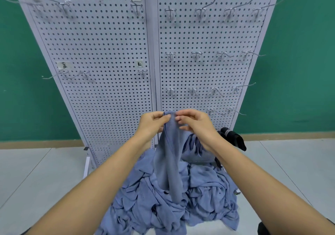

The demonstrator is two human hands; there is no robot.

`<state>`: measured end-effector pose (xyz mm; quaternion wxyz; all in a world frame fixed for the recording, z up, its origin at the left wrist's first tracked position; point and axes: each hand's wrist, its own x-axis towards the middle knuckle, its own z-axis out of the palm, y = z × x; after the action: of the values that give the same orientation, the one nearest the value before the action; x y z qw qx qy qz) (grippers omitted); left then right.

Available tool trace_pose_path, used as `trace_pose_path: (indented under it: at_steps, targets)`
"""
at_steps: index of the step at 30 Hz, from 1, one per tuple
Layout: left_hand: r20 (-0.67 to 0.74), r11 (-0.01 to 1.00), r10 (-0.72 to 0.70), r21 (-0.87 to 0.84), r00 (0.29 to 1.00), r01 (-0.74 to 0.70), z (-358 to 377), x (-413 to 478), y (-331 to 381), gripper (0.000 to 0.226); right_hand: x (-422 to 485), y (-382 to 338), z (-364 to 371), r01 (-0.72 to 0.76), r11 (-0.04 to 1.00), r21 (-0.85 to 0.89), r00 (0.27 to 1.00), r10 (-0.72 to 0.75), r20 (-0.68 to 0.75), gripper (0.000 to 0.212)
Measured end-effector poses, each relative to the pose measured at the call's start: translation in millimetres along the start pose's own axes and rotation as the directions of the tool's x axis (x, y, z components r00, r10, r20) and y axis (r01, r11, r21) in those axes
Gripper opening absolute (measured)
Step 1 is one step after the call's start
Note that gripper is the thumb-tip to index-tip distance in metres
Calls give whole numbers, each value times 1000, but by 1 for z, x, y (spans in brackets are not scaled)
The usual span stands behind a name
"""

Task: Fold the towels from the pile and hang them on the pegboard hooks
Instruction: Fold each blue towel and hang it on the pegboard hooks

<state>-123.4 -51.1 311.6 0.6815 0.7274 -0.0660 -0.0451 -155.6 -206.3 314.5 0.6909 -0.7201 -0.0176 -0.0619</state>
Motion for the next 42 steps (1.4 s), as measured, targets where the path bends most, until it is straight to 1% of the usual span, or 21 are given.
trace_pose_path:
  at_steps: [2,4,8,11,12,15,17,19,21,23,24,26,29,31,33,34,36,38,39,40,42]
  targets:
    - [13,1000,3,-6,1000,-3,-1,1,2,13,6,1,-11,116,972,-206,990,-130,-52,18]
    - [45,1000,15,5,999,-16,-1,2,4,14,10,0,-21,212,907,-363,976,-213,37,19]
    - [94,998,53,35,994,-56,-2,3,10,14,18,-1,-23,301,840,-451,948,-210,241,19]
    - [59,997,72,24,996,-74,-10,6,13,16,23,0,-29,335,785,-521,925,-168,341,20]
    - [42,997,73,20,996,-74,-15,8,13,16,24,2,-34,346,729,-591,921,-144,362,29]
    - [21,998,64,24,998,-65,-26,9,15,17,25,3,-49,357,477,-803,928,-81,365,62]
    - [34,997,65,30,997,-66,-27,7,15,17,24,-1,-53,332,431,-839,940,-81,331,52]
    - [67,997,73,12,995,-73,-25,5,15,18,22,-6,-50,326,487,-810,944,-118,309,39]
    - [138,996,91,-9,986,-91,-22,4,14,19,20,-11,-42,341,610,-715,936,-148,320,32]
    - [210,995,100,-12,973,-100,-21,3,15,19,20,-17,-34,310,731,-608,931,-104,350,42]
    - [223,995,99,-16,970,-98,-20,4,15,18,22,-19,-32,281,753,-595,931,-64,359,45]
    - [194,996,81,-40,978,-75,-23,5,14,18,26,-21,-30,274,716,-642,930,-26,368,32]
    - [176,997,75,-42,982,-69,-29,4,10,12,29,-22,-33,257,737,-625,942,-48,331,30]
    - [213,996,70,47,975,-82,-30,2,6,16,25,-21,-30,249,772,-585,947,-68,313,22]
    - [180,983,66,155,982,-95,-24,1,0,19,22,-20,-26,224,798,-559,953,-60,296,18]
    - [121,976,82,191,989,-104,-21,1,-3,18,21,-18,-24,212,787,-580,960,-57,274,20]
    - [-21,959,122,259,992,-112,-15,4,-6,15,24,-14,-23,178,700,-691,979,-55,197,26]
    - [-102,937,154,330,983,-113,-9,5,-8,18,25,-12,-19,123,620,-775,992,-44,122,32]
    - [-115,930,159,351,981,-110,-5,5,-8,20,25,-11,-16,83,630,-772,996,-33,80,28]
    - [-121,927,160,359,980,-107,-2,4,-8,21,25,-10,-12,23,690,-723,1000,-6,26,23]
    - [-113,940,153,324,982,-109,5,3,-8,20,23,-11,-7,-115,868,-484,993,92,-72,17]
